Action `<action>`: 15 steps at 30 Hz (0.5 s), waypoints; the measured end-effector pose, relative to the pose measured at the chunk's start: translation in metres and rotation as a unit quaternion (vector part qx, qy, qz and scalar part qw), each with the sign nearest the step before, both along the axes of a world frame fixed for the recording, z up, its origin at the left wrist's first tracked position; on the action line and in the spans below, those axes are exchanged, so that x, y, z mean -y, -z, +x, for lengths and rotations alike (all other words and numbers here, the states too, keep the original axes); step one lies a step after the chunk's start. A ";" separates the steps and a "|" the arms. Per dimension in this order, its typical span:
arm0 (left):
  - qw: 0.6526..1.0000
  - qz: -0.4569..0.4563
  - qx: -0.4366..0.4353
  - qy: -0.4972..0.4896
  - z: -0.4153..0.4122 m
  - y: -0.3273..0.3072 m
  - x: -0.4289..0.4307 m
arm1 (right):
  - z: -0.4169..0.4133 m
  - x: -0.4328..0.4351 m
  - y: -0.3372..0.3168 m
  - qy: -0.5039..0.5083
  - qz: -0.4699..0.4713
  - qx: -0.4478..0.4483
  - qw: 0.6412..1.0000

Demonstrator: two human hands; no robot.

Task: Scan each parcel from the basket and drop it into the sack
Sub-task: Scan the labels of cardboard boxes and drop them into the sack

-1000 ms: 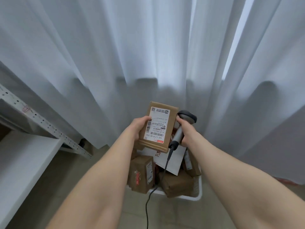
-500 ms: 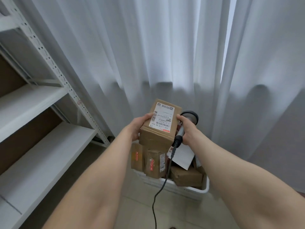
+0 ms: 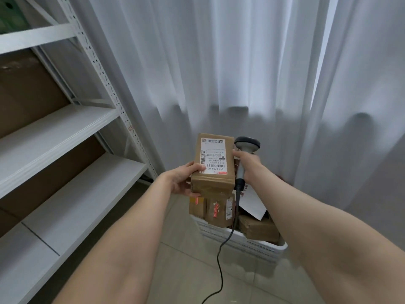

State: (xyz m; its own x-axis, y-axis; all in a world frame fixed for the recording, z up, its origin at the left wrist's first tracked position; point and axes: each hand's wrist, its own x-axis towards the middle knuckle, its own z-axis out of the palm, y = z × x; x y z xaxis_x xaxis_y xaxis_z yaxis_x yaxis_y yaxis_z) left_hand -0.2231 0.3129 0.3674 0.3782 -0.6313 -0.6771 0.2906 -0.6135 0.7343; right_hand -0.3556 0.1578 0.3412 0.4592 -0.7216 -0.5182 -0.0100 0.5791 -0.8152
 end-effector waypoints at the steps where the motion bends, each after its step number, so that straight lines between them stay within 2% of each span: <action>1: 1.000 -0.006 0.017 -0.021 0.003 0.001 -0.006 | 0.005 -0.007 0.000 -0.002 -0.006 -0.007 1.000; 5: 0.989 -0.052 0.062 -0.120 0.019 0.009 -0.036 | 0.017 -0.040 -0.010 -0.035 -0.030 -0.031 0.998; 8: 0.978 -0.084 0.070 -0.175 0.036 0.017 -0.057 | 0.020 -0.068 -0.021 -0.124 -0.007 -0.030 0.992; 11: 0.971 -0.100 0.071 -0.206 0.049 0.023 -0.074 | 0.023 -0.095 -0.032 -0.222 -0.010 -0.026 0.975; 15: 0.962 -0.110 0.074 -0.237 0.065 0.028 -0.092 | 0.035 -0.122 -0.040 -0.251 -0.030 -0.034 0.967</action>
